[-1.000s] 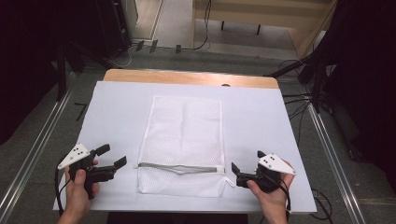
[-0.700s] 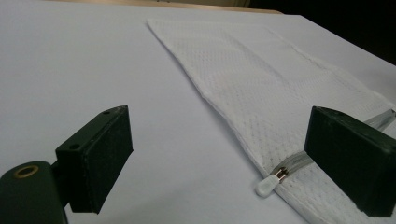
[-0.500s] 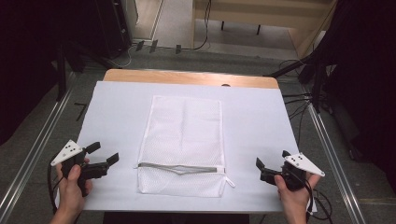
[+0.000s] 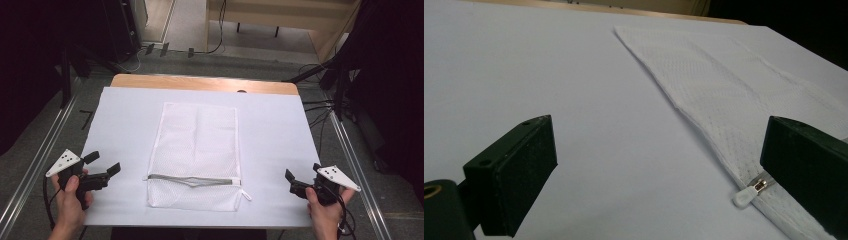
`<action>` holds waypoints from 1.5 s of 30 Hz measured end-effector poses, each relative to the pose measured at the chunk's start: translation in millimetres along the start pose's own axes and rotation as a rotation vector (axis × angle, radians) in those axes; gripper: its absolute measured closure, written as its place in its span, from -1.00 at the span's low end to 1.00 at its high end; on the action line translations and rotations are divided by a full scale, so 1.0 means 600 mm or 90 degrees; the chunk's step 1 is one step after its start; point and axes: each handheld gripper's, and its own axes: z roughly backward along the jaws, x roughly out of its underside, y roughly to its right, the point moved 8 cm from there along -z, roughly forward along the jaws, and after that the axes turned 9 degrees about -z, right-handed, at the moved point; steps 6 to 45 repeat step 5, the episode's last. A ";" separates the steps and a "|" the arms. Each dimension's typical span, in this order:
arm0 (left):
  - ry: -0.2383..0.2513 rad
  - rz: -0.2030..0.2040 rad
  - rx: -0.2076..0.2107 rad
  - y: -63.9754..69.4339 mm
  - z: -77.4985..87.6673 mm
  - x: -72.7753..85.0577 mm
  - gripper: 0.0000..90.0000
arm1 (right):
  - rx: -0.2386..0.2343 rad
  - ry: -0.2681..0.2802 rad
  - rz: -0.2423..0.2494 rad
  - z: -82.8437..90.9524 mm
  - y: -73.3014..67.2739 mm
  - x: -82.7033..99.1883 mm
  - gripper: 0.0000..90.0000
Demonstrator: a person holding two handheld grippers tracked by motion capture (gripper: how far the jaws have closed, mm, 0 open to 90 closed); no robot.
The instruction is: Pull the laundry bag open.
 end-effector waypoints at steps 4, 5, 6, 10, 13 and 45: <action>-0.010 -0.003 -0.006 0.000 -0.004 0.003 -0.97 | -0.001 -0.002 0.003 0.000 -0.003 0.001 -1.00; -0.018 -0.009 -0.013 -0.001 -0.005 0.005 -0.97 | -0.002 -0.001 0.006 -0.001 -0.003 0.001 -1.00; -0.018 -0.009 -0.013 -0.001 -0.005 0.005 -0.97 | -0.002 -0.001 0.006 -0.001 -0.003 0.001 -1.00; -0.018 -0.009 -0.013 -0.001 -0.005 0.005 -0.97 | -0.002 -0.001 0.006 -0.001 -0.003 0.001 -1.00; -0.018 -0.009 -0.013 -0.001 -0.005 0.005 -0.97 | -0.002 -0.001 0.006 -0.001 -0.003 0.001 -1.00; -0.018 -0.009 -0.013 -0.001 -0.005 0.005 -0.97 | -0.002 -0.001 0.006 -0.001 -0.003 0.001 -1.00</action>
